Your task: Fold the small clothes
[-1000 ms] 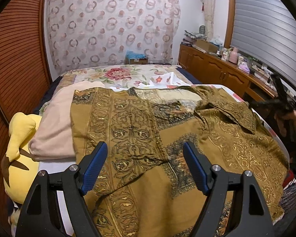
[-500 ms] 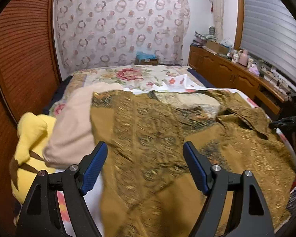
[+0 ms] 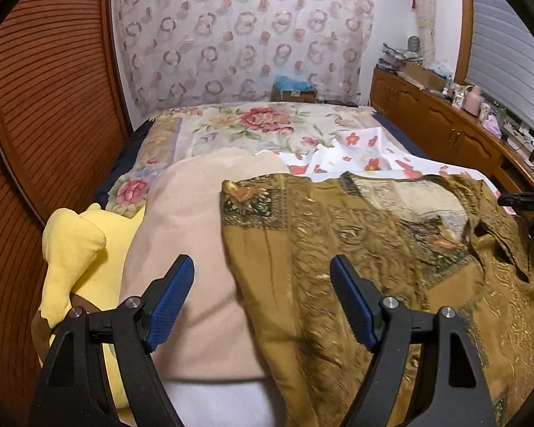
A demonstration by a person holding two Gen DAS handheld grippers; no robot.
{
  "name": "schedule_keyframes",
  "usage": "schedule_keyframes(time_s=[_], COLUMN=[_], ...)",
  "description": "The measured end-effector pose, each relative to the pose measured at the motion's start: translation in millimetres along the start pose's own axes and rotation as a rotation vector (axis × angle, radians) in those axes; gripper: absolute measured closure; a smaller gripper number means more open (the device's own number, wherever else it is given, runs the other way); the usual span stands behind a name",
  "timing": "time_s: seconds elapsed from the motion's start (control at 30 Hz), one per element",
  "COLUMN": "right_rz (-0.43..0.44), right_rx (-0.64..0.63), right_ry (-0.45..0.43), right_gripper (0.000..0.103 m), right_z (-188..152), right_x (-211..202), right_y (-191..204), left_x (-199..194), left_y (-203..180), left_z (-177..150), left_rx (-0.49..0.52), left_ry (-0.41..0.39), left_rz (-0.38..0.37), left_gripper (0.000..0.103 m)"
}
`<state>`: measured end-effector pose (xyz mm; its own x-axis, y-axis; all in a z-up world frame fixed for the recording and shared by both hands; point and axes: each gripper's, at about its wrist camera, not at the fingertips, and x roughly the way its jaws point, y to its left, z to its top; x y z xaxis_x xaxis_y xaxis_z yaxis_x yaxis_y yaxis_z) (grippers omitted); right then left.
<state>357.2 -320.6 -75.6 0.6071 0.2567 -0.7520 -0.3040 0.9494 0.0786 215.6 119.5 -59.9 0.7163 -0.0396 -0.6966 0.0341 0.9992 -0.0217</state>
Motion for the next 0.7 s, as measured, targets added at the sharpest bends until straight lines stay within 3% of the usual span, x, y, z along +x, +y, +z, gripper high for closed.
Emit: schedule_keyframes(time_s=[0.1,0.2,0.27,0.3,0.37,0.6,0.7], right_rz=[0.013,0.053,0.024,0.033,0.055,0.008,-0.003], right_rx=[0.002,-0.018,-0.071,-0.065,-0.010,-0.004,0.000], right_ry=[0.020,0.024,-0.076,-0.147,-0.211,-0.112,-0.092], right_gripper=[0.062,0.102,0.102,0.102,0.102,0.101,0.094], right_z=[14.3,28.7,33.6,37.6,43.1,34.6,28.5], right_x=[17.8,23.8,10.1,-1.3,-13.5,5.1,7.6], right_y=[-4.9,-4.3,1.1,0.3,-6.9,-9.3,-10.6], left_x=[8.3,17.0,21.3,22.7,25.7,39.7,45.8], left_y=[3.9,7.6,9.2,9.3,9.8,11.0,11.7], left_z=[4.1,8.3,9.6,10.3,11.8,15.3,17.3], left_rx=[-0.010,-0.014,-0.011,-0.009,-0.008,-0.012,-0.011], left_ry=[0.013,0.025,0.034,0.035,0.035,0.054,0.062], left_rz=[-0.006,-0.004,0.000,0.003,0.003,-0.001,-0.018], left_gripper=[0.024,0.024,0.024,0.024,0.024,0.024,0.024])
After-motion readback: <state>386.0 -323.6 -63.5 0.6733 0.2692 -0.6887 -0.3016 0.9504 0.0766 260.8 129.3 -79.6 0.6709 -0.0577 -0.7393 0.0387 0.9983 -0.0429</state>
